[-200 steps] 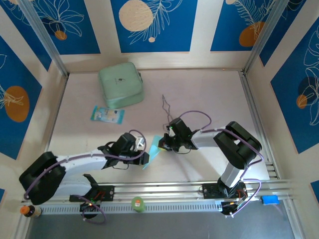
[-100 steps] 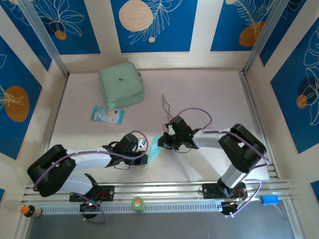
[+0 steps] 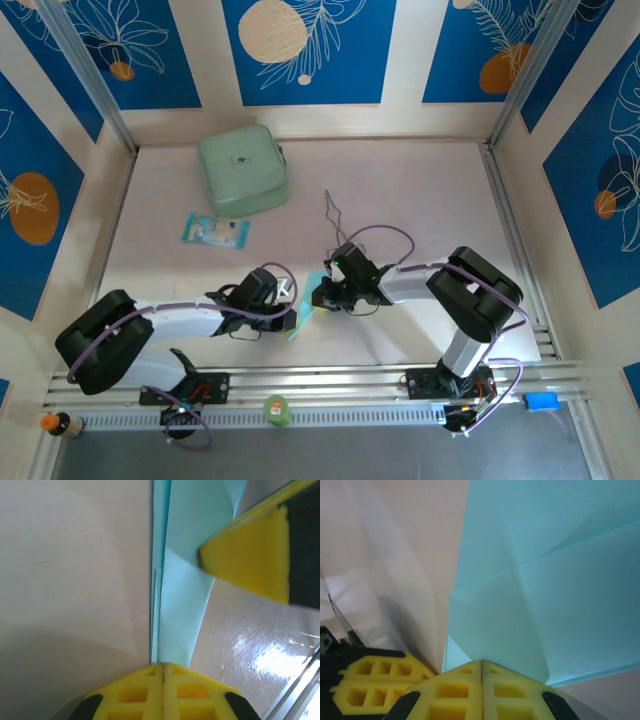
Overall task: Fold a paper plane with a square sheet of paper (pick it up from the middle)
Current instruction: Perform the fifth fold on the wing at the bottom-center of the table.
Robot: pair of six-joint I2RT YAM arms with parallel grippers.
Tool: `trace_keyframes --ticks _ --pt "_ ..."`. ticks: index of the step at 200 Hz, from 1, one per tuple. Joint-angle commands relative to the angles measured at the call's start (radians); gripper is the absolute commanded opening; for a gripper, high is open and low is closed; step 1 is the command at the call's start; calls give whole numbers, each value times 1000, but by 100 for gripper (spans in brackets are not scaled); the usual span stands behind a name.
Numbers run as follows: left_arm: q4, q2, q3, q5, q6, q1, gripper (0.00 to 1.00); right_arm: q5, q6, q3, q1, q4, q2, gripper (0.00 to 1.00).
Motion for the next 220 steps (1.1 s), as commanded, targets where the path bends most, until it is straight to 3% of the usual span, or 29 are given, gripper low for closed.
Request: trace_keyframes --ticks 1,78,111,152,189,220 --pt "-84 44 -32 -17 2 5 0 2 -2 -8 -36 3 0 6" --pt "-58 48 -53 -16 -10 6 0 -17 -17 -9 -131 12 -38 7" --pt "-49 42 -53 -11 -12 5 0 36 -63 18 -137 -89 -56 7" --pt "-33 37 -62 -2 -21 5 0 -29 -34 -48 -256 30 -11 7" --pt "-14 19 -73 5 -30 3 0 -22 -52 -21 -320 -24 -79 9" --pt "-11 -10 -69 -5 -52 -5 0 -3 -58 -19 -312 -81 -178 11"
